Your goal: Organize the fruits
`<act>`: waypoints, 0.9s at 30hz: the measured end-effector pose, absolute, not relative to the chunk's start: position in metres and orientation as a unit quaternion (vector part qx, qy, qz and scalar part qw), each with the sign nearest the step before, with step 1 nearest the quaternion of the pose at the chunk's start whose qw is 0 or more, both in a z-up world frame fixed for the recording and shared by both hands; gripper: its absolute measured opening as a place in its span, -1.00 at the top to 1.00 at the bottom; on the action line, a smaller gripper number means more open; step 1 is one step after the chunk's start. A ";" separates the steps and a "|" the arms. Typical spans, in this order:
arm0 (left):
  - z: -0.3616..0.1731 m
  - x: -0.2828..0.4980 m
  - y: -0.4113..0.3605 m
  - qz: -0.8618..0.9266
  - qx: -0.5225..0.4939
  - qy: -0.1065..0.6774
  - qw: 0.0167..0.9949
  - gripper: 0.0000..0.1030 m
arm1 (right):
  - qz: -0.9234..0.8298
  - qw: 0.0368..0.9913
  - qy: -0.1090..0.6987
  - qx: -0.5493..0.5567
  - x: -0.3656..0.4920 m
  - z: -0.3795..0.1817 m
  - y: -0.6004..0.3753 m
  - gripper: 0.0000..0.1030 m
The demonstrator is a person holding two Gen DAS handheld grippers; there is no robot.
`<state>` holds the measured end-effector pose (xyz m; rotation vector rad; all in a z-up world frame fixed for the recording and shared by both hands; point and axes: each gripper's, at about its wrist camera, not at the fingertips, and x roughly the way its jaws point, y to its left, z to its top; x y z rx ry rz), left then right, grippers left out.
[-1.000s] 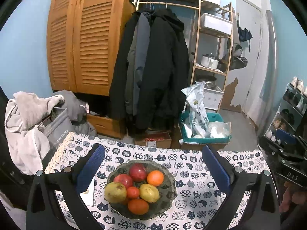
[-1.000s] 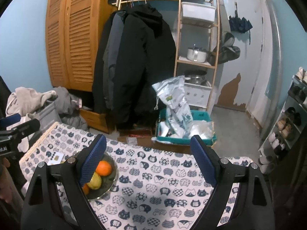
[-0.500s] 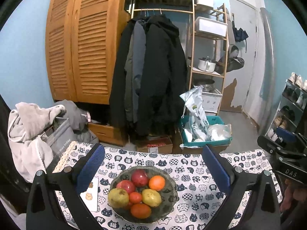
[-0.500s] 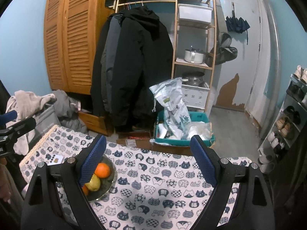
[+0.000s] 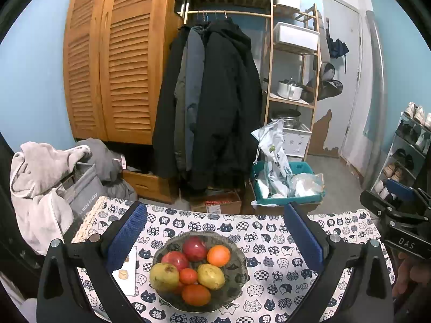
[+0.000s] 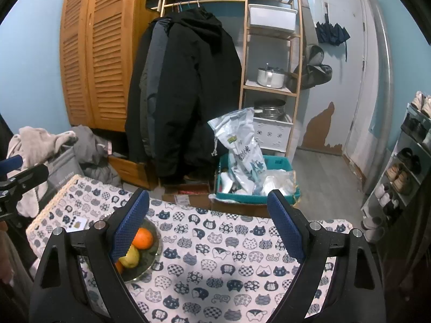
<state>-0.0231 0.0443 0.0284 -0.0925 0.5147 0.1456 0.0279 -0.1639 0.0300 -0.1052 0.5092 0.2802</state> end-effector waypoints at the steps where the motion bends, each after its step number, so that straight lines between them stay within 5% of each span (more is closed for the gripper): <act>1: 0.028 -0.022 0.045 0.072 -0.046 0.255 0.963 -0.99 | 0.138 0.957 0.251 -0.052 0.028 0.030 -0.164 -0.71; 27: 0.027 -0.021 0.047 0.077 -0.046 0.260 0.961 -0.99 | 0.138 0.956 0.252 -0.053 0.028 0.030 -0.164 -0.71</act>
